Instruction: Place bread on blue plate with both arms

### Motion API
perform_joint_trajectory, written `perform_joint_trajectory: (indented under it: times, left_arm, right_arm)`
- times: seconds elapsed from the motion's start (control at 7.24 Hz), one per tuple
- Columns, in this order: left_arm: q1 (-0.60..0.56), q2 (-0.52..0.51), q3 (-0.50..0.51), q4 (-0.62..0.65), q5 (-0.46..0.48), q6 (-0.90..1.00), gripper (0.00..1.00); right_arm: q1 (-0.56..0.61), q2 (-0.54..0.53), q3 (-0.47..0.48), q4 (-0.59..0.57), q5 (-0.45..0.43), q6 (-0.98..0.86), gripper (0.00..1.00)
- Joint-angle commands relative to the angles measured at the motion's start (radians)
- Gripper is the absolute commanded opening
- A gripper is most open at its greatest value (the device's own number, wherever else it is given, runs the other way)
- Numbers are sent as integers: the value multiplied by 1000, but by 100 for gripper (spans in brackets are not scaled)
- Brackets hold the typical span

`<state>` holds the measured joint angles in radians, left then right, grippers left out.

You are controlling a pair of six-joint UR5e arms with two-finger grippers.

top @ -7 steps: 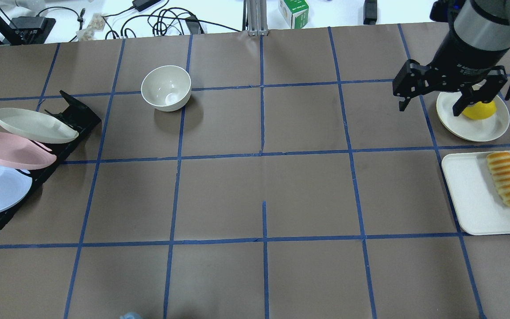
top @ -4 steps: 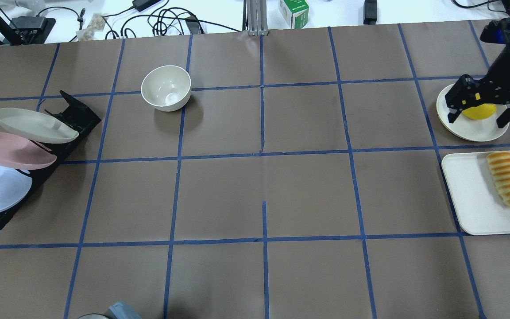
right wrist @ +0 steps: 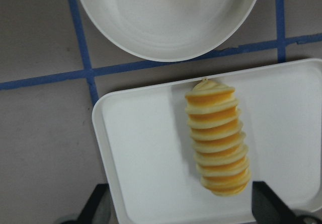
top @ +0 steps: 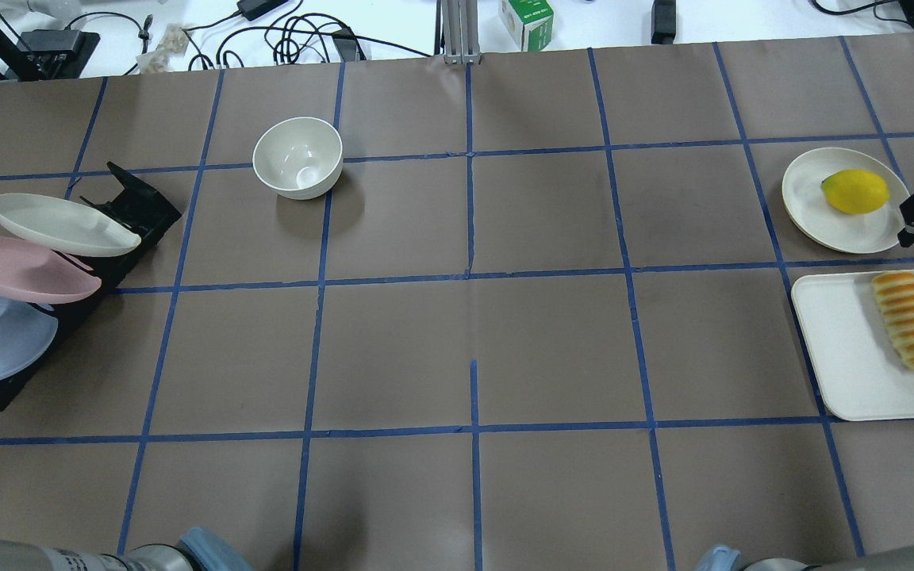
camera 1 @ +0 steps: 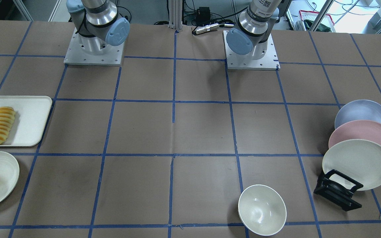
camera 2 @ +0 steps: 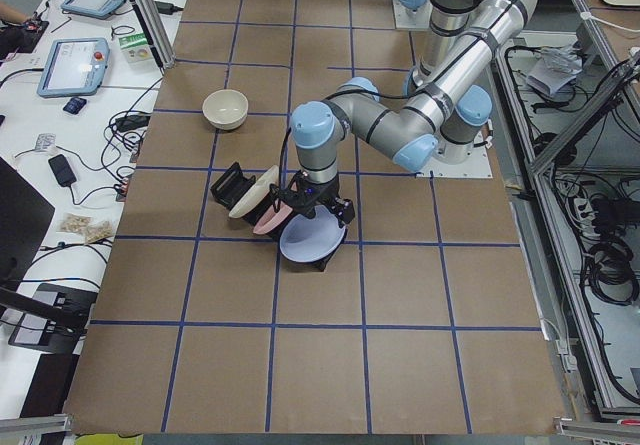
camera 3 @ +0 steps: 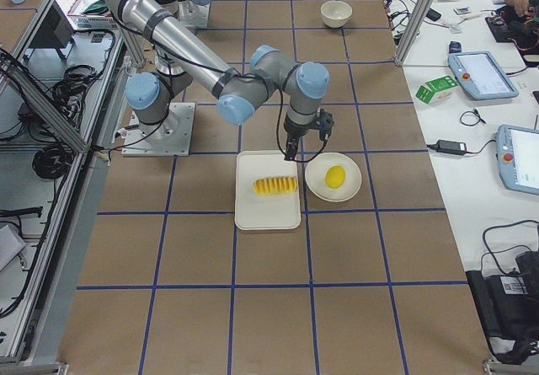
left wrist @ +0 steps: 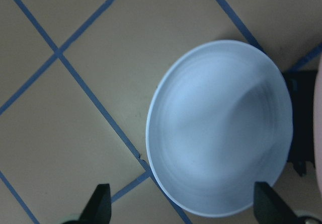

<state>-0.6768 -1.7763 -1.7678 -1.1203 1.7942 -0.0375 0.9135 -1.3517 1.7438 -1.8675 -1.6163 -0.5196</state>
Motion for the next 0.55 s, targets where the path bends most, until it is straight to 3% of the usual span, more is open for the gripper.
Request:
perform_joint_trajectory:
  times: [0.0,0.14,0.41]
  left_arm:
    - [16,-43,-56,48,24,4,98]
    - [16,-69,-45,54,24,5,79]
    - [34,-81,-39,56,31,16,81]
  right_arm:
    - [-56,69,61,-163,-20,-60,100]
    - [-56,88,97,-209,-48,-60,100]
    - [-56,109,146,-239,-54,-63,100]
